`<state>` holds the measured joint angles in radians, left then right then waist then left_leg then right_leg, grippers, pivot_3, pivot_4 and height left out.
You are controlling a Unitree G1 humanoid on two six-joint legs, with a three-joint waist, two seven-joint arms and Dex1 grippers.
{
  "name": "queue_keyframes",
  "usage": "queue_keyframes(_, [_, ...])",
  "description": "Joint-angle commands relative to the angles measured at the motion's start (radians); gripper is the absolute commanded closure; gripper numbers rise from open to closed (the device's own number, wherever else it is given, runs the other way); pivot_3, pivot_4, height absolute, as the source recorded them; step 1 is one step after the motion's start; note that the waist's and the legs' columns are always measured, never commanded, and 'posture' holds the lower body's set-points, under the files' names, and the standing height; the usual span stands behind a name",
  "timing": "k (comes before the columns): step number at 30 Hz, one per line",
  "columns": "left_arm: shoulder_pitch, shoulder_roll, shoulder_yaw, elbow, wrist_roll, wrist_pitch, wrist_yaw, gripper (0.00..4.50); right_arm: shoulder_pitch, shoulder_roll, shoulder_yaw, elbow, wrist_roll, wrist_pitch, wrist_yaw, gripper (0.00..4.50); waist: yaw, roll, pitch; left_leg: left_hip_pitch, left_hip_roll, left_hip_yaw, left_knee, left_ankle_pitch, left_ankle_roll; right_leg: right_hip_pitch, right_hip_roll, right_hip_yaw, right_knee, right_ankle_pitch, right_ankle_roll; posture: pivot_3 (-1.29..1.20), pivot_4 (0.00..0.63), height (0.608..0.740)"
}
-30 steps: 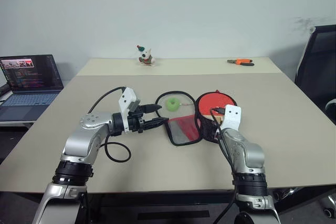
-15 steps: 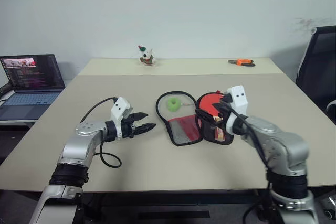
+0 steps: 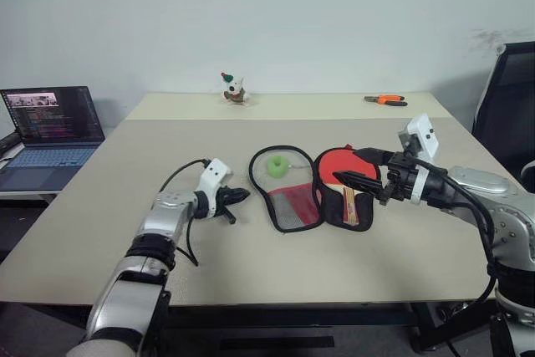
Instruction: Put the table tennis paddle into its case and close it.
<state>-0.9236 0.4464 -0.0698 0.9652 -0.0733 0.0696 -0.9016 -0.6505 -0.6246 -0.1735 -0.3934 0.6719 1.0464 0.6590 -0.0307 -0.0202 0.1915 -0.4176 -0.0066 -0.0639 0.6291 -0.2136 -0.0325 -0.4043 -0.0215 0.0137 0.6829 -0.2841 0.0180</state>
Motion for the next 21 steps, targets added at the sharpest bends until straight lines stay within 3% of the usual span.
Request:
queue_keyframes(1, [-0.053,-0.023,0.002,0.083,0.029,-0.054,0.023,4.46,0.017,-0.033,-0.01,-0.037,0.016,-0.031,0.02,0.0,0.0,0.0,0.0,0.0,0.0,0.0,0.0,0.0,0.0,0.0,0.0,0.0,0.0,0.0,0.0,0.0,0.15,0.74])
queue_keyframes(12, [-0.235,-0.119,0.038,0.209,0.03,-0.114,0.024,4.46,0.073,-0.102,-0.052,-0.031,0.017,-0.045,0.016,0.0,0.002,-0.001,0.0,-0.001,-0.001,0.0,0.001,0.0,0.0,0.0,0.0,0.0,0.0,0.0,0.001,0.0,0.15,0.74])
queue_keyframes(21, [-0.418,-0.289,0.079,0.272,0.022,-0.145,0.042,4.46,0.097,-0.186,-0.086,0.016,0.003,-0.035,0.002,0.0,0.002,-0.002,0.001,-0.001,-0.001,0.001,0.001,0.0,0.0,0.0,0.0,0.0,0.0,0.0,0.001,0.0,0.15,0.74])
